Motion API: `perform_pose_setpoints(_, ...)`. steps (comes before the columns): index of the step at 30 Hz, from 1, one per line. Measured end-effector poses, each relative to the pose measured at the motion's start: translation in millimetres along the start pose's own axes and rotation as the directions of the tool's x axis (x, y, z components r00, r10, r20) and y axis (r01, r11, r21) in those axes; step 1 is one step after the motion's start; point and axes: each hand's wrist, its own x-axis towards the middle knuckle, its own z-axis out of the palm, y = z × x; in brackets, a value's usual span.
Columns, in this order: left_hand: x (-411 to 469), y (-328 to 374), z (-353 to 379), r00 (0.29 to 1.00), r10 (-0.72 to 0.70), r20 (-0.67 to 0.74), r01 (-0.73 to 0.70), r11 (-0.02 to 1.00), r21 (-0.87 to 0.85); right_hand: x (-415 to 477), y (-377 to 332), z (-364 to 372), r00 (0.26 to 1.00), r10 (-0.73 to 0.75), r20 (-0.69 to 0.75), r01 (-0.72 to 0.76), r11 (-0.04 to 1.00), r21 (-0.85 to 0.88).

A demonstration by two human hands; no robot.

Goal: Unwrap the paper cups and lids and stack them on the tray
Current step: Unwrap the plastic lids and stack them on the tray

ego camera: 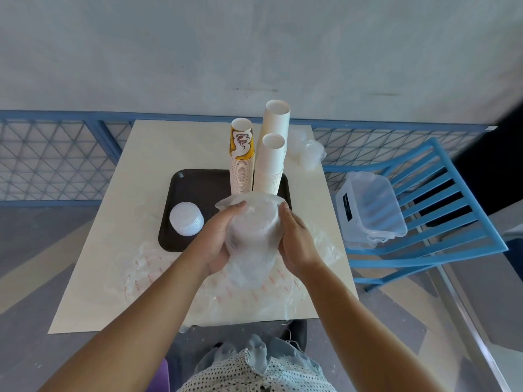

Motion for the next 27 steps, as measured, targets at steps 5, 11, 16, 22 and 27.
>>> perform_pose_setpoints(5, -3, 2, 0, 1.000, -0.027, -0.006, 0.026, 0.991, -0.128, -2, 12, -7, 0.997, -0.047, -0.063, 0.038, 0.989, -0.146)
perform_pose_setpoints(11, -2, 8, -2, 0.999, 0.017, -0.028, -0.020, 0.994, -0.103, -2, 33, -29, 0.996, -0.057, 0.062, 0.081, 0.856, -0.511)
perform_pose_setpoints(16, 0, 7, -7, 0.999, 0.001, -0.048, -0.004, 0.999, -0.051, -6, 8, -31, 0.994, -0.104, 0.037, 0.110, 0.973, -0.205)
perform_pose_setpoints(22, 1, 4, -3, 0.996, 0.082, -0.045, -0.072, 0.981, 0.179, -2, -13, -12, 0.917, -0.270, 0.295, 0.394, 0.737, -0.549)
perform_pose_setpoints(27, 0, 4, 1, 0.995, 0.079, -0.060, -0.066, 0.980, 0.185, 4, -9, -3, 0.916, -0.286, 0.281, 0.401, 0.693, -0.600)
